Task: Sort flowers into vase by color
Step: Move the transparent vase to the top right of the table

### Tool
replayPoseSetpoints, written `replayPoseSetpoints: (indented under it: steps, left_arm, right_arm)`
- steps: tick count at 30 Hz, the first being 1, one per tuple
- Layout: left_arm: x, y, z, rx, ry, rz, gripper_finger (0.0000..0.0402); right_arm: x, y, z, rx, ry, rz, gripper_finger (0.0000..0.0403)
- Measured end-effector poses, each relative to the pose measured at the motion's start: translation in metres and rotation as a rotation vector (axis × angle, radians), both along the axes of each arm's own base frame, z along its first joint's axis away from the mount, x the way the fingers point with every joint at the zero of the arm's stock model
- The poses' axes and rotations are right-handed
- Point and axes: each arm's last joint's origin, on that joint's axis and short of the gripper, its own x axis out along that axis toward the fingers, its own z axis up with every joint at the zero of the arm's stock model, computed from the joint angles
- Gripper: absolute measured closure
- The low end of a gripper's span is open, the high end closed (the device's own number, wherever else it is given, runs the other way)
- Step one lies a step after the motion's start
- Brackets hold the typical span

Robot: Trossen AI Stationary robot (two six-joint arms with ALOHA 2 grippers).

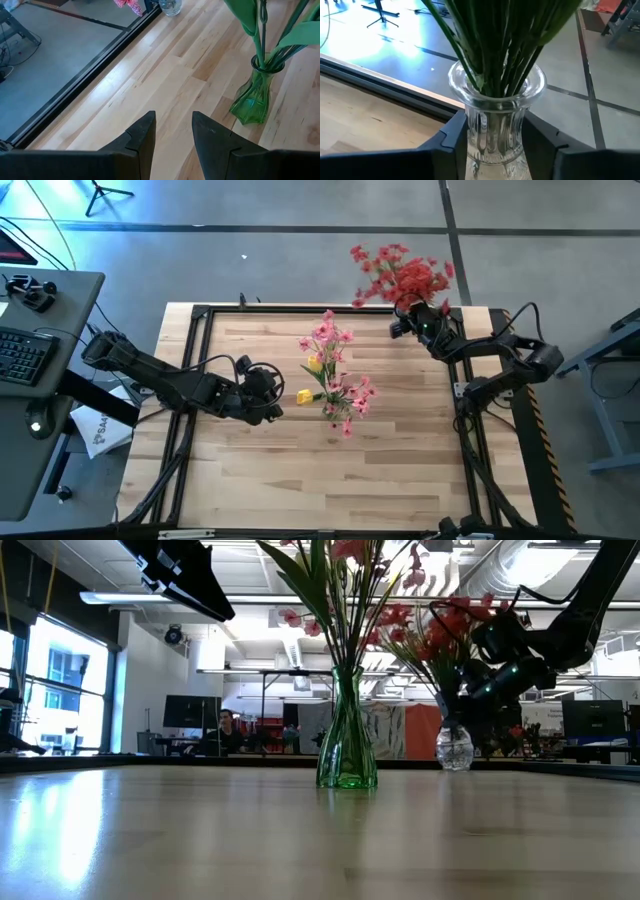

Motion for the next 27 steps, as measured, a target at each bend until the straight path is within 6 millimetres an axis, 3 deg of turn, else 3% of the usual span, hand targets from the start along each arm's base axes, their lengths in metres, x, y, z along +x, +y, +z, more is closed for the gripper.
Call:
replayPoseSetpoints:
  steps: [4,13,23,27]
  left_arm:
    - [0.0,0.0,0.0,0.0,0.0,0.0,0.0284]
    - [0.0,0.0,0.0,0.0,0.0,0.0,0.0284]
    - [0.0,0.0,0.0,-0.001,-0.001,0.001,0.0284]
    - [0.0,0.0,0.0,-0.001,-0.001,0.001,0.0284]
  right_arm:
    - [0.0,0.0,0.0,0.003,0.002,-0.001,0.028]
    - [-0.003,0.003,0.0,0.037,0.03,-0.001,0.0257]
    - [-0.02,0.025,0.021,0.134,0.042,0.061,0.0258]
    - [-0.016,0.037,0.026,0.172,0.004,0.16,0.0258]
